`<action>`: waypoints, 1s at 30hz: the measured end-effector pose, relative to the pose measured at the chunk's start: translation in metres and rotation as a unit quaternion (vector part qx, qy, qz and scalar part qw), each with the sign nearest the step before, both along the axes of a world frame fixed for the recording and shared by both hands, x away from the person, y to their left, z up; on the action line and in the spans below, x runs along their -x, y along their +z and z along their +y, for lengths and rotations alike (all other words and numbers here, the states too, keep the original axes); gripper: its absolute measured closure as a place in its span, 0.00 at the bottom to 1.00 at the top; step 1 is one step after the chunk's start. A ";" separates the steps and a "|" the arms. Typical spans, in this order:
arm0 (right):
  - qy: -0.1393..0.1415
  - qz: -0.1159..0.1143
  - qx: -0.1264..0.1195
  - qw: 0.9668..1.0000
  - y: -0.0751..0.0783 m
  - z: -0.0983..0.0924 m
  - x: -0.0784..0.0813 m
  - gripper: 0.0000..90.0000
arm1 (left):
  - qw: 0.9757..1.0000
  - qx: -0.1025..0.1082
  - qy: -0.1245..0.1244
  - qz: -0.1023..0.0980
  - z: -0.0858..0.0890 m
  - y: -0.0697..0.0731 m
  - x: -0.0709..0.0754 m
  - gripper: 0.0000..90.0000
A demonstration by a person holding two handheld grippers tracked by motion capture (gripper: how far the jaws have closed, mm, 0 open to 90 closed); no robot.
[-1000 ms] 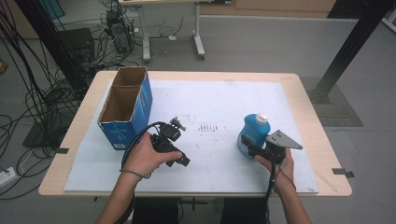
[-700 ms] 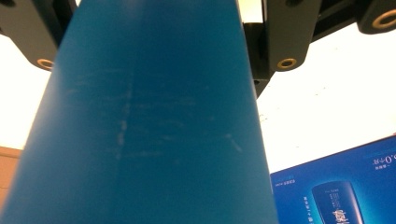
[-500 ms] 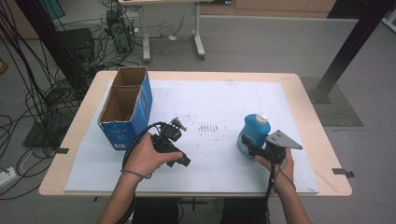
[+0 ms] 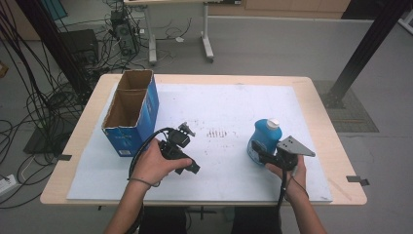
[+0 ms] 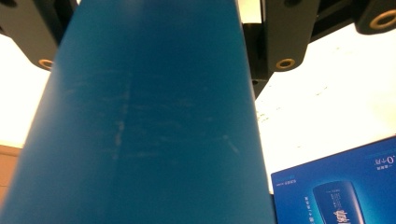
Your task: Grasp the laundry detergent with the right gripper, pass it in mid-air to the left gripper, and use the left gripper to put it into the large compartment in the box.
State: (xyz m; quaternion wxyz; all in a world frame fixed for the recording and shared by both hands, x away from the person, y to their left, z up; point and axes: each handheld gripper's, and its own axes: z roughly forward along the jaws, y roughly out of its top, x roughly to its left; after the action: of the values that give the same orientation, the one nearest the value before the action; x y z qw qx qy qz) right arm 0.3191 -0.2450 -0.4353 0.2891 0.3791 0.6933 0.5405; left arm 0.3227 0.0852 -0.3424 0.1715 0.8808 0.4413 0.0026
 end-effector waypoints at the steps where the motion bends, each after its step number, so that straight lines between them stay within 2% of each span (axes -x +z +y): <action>1: 0.000 0.000 0.000 1.000 0.000 0.000 0.000 0.48 | 1.000 0.000 0.000 0.000 0.000 0.000 0.000 0.11; 14: -0.006 0.002 0.002 1.000 0.001 0.001 0.000 0.48 | 1.000 -0.005 -0.011 -0.004 -0.007 0.009 -0.002 0.11; 21: -0.011 -0.005 -0.002 1.000 -0.001 0.002 0.002 0.48 | 1.000 -0.002 -0.001 -0.011 -0.004 0.008 0.000 0.11; 30: -0.007 -0.005 -0.003 1.000 -0.001 0.001 0.001 0.48 | 1.000 0.002 0.000 -0.016 -0.011 0.011 0.001 0.11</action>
State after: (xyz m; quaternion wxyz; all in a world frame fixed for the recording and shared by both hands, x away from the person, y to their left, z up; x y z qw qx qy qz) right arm 0.3181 -0.2440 -0.4366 0.2953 0.3818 0.6877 0.5423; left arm 0.3217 0.0745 -0.3311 0.1803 0.8803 0.4385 0.0158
